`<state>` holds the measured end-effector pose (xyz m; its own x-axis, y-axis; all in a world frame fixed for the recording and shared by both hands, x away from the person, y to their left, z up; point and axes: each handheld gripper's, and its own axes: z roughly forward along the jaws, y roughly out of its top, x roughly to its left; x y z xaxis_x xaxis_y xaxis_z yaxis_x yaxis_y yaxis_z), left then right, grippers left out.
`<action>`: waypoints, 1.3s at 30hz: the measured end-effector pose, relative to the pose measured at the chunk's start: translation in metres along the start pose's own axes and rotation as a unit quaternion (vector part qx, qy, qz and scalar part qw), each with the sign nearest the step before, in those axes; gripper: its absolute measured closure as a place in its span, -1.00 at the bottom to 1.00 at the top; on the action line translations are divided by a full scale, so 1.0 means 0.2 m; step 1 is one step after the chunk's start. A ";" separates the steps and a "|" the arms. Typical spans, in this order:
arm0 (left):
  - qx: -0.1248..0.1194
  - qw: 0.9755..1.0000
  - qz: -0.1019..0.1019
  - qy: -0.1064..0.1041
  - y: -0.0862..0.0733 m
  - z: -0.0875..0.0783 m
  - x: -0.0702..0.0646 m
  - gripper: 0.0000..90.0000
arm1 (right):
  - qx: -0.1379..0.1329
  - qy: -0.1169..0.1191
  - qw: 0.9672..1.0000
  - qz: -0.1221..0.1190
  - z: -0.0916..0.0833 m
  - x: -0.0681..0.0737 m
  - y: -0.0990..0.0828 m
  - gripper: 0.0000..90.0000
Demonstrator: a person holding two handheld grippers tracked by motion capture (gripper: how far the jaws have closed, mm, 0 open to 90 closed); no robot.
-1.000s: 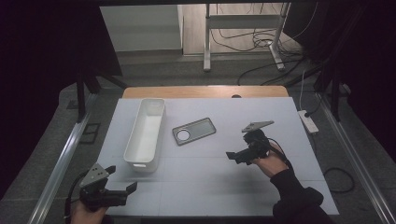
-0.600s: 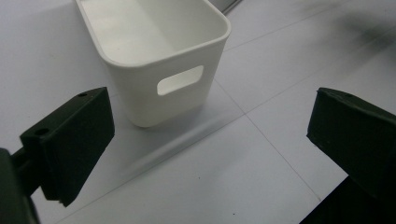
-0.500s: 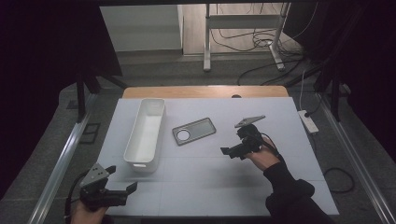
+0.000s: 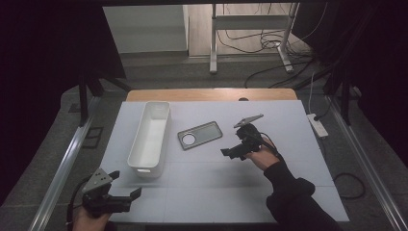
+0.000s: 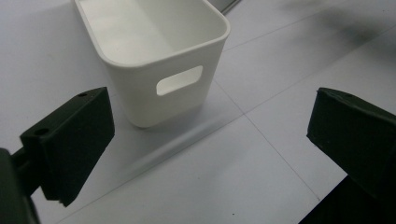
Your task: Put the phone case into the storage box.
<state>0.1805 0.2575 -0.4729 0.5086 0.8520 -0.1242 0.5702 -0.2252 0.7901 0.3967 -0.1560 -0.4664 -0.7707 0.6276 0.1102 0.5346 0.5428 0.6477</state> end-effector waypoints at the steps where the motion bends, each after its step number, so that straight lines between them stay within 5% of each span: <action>1: 0.000 1.000 0.000 0.000 0.00 0.00 0.00 -0.97 | 0.002 0.002 1.000 0.001 0.01 0.00 0.00 -0.99; 18: 0.003 1.000 0.003 -0.005 0.00 0.00 0.00 -0.96 | 0.028 -0.010 0.999 0.032 0.13 -0.03 0.07 -1.00; 25: 0.003 1.000 0.003 -0.005 0.00 0.01 0.00 -0.96 | 0.039 -0.007 0.998 0.047 0.17 -0.05 0.10 -0.77; 39: 0.006 1.000 0.004 -0.007 0.00 0.01 0.00 -0.96 | 0.051 -0.014 0.999 0.010 0.25 -0.08 0.17 0.50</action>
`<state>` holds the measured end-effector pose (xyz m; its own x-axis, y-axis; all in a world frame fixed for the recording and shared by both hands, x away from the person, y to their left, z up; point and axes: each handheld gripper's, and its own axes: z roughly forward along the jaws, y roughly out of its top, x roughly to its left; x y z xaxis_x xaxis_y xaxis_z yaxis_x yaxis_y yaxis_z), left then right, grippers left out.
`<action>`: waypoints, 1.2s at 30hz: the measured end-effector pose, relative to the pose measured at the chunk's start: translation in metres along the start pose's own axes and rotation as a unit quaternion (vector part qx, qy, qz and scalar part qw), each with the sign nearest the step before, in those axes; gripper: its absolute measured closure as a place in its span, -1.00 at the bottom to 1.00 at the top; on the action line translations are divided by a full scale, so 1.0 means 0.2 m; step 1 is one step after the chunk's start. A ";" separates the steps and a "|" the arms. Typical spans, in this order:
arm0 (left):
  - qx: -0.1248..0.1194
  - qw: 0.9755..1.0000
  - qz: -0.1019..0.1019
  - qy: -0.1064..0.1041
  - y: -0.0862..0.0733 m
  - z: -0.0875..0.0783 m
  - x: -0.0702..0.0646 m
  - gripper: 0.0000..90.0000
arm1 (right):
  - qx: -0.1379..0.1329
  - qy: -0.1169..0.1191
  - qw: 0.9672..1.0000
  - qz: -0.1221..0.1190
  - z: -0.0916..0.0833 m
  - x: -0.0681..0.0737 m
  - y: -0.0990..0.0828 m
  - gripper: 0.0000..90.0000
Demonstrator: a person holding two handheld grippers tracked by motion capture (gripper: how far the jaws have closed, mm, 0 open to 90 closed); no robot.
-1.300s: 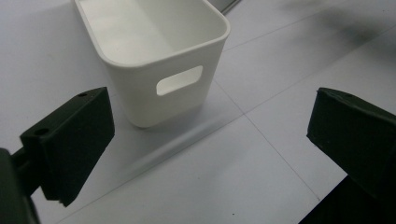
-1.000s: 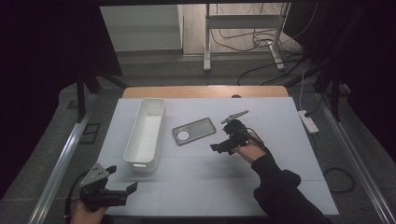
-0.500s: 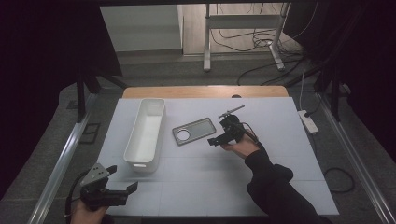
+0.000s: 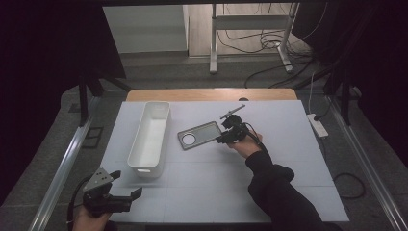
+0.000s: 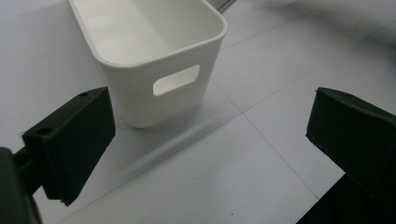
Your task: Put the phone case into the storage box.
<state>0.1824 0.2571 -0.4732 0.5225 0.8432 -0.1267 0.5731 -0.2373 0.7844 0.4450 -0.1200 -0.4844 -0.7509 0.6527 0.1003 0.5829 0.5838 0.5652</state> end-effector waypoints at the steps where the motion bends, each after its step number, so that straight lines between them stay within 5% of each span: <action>1: 0.000 1.000 0.000 0.000 0.00 0.00 0.00 -0.96 | -0.002 -0.001 1.000 -0.001 0.01 0.00 0.00 0.61; 7: 0.001 1.000 0.000 -0.002 0.00 0.00 0.00 -0.95 | -0.002 -0.002 1.000 -0.005 0.04 -0.03 0.02 0.99; 26: 0.004 1.000 0.002 -0.003 0.00 0.01 0.00 -0.94 | 0.003 -0.019 1.000 0.012 0.16 -0.08 0.09 0.99; 36: 0.005 1.000 0.001 -0.005 0.00 0.01 0.01 -0.94 | 0.026 -0.033 0.999 -0.002 0.22 -0.08 0.10 1.00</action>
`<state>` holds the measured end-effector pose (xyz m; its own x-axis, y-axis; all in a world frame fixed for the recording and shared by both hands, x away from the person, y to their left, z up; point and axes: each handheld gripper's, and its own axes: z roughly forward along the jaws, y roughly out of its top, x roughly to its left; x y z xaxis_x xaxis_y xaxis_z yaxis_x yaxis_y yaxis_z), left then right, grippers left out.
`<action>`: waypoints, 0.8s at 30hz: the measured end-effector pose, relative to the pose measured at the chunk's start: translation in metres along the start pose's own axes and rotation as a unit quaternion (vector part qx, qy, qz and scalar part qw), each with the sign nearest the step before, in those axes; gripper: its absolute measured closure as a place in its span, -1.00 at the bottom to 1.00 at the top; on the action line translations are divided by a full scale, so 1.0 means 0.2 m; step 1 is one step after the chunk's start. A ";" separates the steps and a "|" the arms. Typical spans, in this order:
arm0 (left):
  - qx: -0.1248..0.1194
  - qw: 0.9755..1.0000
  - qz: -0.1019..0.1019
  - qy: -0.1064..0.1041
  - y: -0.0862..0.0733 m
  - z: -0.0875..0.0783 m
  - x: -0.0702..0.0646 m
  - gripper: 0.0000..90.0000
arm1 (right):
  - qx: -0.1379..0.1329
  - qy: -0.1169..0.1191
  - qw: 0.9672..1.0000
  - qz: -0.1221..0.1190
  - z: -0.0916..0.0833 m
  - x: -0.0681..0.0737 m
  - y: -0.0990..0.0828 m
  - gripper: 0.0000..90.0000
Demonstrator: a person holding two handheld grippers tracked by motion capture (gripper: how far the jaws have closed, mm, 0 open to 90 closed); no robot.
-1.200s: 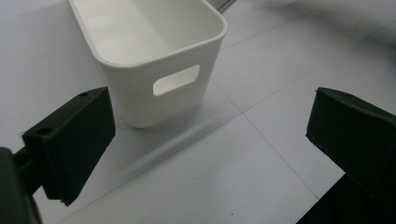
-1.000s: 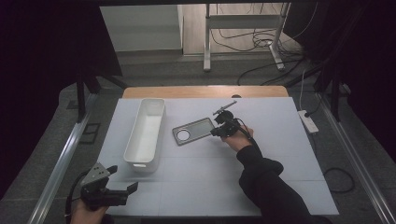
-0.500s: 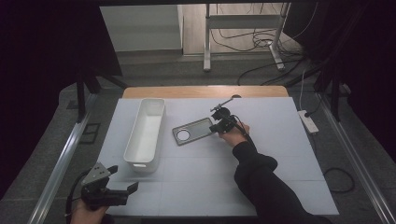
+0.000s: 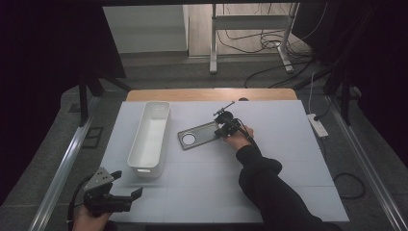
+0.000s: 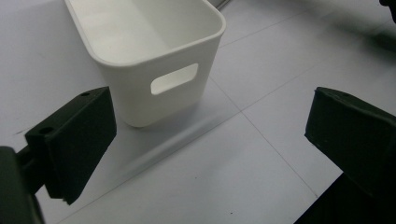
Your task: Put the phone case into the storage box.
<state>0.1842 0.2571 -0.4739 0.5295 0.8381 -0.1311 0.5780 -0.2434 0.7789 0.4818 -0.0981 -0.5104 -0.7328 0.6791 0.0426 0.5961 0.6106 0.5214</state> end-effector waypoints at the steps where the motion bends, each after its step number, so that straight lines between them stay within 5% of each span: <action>1: 0.000 1.000 0.000 0.000 0.00 0.00 0.00 -0.94 | -0.001 0.003 1.000 0.004 0.00 0.00 0.00 1.00; 24: 0.004 1.000 0.003 0.002 0.00 0.00 -0.01 -0.93 | 0.015 0.020 0.999 -0.024 -0.13 0.07 -0.20 1.00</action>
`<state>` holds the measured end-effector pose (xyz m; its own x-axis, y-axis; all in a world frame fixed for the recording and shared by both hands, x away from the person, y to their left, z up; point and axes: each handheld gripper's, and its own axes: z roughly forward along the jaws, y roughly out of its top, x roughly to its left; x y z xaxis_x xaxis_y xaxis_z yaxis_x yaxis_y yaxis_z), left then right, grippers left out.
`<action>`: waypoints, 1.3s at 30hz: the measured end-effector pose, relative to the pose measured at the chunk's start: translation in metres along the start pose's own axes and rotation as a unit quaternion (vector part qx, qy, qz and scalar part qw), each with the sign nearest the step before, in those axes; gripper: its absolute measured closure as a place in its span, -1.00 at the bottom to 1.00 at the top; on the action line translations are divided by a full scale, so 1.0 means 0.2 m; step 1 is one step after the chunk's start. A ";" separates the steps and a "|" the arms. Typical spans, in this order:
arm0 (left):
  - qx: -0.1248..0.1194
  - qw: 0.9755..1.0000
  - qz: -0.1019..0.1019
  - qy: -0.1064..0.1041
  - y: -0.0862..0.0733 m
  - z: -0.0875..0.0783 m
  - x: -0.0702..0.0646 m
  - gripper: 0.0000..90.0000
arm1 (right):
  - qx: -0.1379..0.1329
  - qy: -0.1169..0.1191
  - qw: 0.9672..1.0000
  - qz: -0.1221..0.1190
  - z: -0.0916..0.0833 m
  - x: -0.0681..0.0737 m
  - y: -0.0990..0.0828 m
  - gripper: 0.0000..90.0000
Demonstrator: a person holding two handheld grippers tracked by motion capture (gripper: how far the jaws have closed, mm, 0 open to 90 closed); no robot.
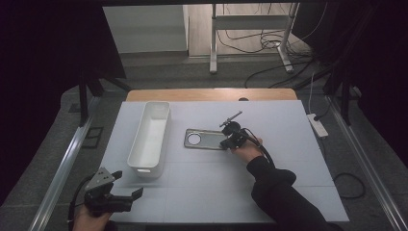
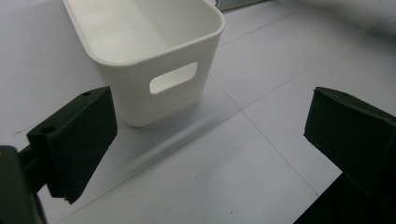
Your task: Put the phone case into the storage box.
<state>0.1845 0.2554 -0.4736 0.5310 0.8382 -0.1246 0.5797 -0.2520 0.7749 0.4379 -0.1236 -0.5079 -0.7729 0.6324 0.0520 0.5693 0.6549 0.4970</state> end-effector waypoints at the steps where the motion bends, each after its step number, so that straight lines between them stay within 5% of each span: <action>1: 0.000 1.000 0.000 0.000 0.00 0.00 0.00 -0.93 | 0.001 0.001 1.000 -0.003 -0.01 0.00 -0.01 1.00; 18: 0.001 1.000 0.001 0.000 0.00 0.00 0.00 -0.93 | 0.015 0.024 0.999 -0.021 -0.07 0.13 -0.13 1.00; 33: 0.001 1.000 0.003 0.000 0.00 0.00 0.00 -0.93 | 0.019 0.057 0.997 -0.053 -0.06 0.30 -0.14 1.00; 39: 0.001 1.000 0.002 -0.001 0.00 0.00 0.00 -0.93 | 0.015 0.061 0.997 -0.054 -0.05 0.31 -0.14 1.00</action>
<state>0.1852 0.2548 -0.4735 0.5343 0.8364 -0.1222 0.5789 -0.2567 0.7739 0.3711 -0.1055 -0.5097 -0.8577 0.5032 0.1060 0.4874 0.7298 0.4795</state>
